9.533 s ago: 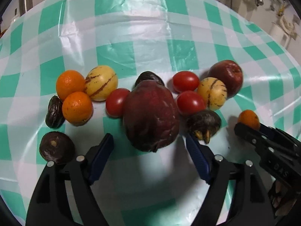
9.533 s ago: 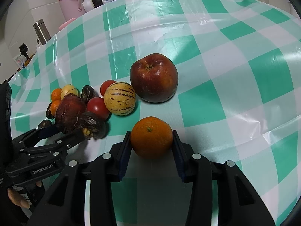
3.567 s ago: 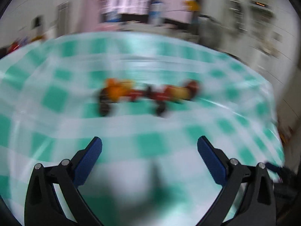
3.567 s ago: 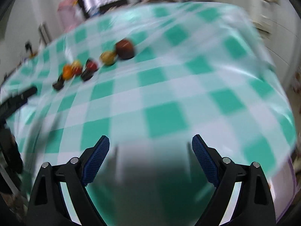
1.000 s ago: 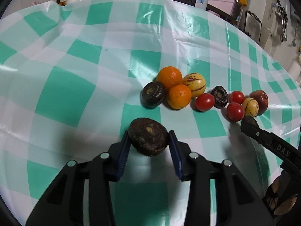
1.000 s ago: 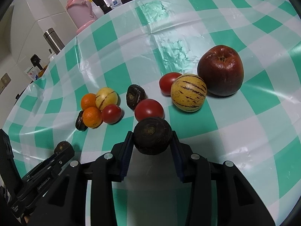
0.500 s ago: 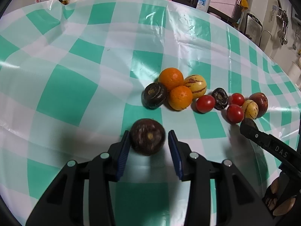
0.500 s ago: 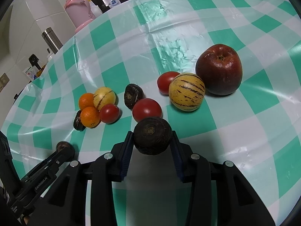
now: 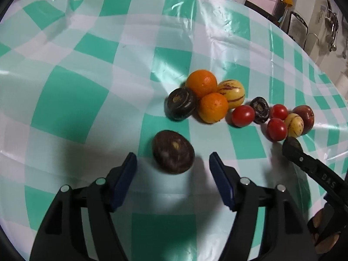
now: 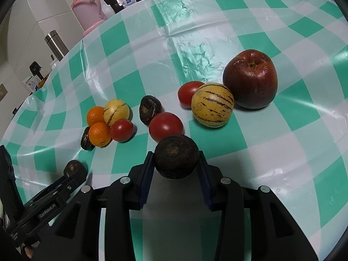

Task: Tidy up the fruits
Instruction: 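Grasp another dark brown round fruit with the left tool, then carry both dark brown fruits into the white box and open both tools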

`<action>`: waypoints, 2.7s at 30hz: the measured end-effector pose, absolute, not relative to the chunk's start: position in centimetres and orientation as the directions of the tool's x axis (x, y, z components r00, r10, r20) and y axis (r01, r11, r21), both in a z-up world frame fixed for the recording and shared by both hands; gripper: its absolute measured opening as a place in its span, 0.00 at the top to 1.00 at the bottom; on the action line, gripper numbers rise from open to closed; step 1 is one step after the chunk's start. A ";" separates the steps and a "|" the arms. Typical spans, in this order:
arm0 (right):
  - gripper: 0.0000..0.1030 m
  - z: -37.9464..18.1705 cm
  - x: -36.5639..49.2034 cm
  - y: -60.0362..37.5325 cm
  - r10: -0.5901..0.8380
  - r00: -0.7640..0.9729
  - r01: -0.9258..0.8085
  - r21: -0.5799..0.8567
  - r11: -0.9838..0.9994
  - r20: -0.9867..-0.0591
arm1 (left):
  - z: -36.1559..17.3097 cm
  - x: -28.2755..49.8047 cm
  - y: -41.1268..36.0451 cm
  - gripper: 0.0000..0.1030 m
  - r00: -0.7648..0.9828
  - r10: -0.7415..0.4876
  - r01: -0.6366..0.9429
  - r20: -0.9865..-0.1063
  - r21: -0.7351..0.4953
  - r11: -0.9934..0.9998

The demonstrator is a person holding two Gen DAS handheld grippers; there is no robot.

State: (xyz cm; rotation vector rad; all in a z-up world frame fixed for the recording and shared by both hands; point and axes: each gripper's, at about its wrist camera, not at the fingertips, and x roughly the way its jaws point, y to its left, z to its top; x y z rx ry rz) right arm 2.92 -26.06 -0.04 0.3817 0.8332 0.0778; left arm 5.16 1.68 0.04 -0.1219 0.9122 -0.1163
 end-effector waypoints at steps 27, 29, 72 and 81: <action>0.61 0.5 -2.6 -26.5 0.283 0.692 0.047 0.433 0.900 -0.664 | 3.4 -3.1 2.9 0.69 0.728 -0.091 0.021 -0.680 -0.111 0.994; 0.61 0.5 -3.2 -26.7 0.280 0.692 0.049 0.431 0.901 -0.665 | 2.7 -2.8 3.6 0.67 0.708 -0.110 0.013 -0.698 -0.144 0.990; 0.61 3.6 -18.6 -30.4 0.197 0.766 -0.024 0.279 0.960 -0.612 | 4.7 -11.2 -7.7 0.69 0.650 -0.319 0.314 -0.690 -0.138 0.939; 0.61 2.7 -24.7 -36.5 0.123 0.790 0.062 0.278 0.959 -0.600 | 5.3 -16.9 -15.7 0.69 0.592 -0.437 0.522 -0.677 -0.091 0.848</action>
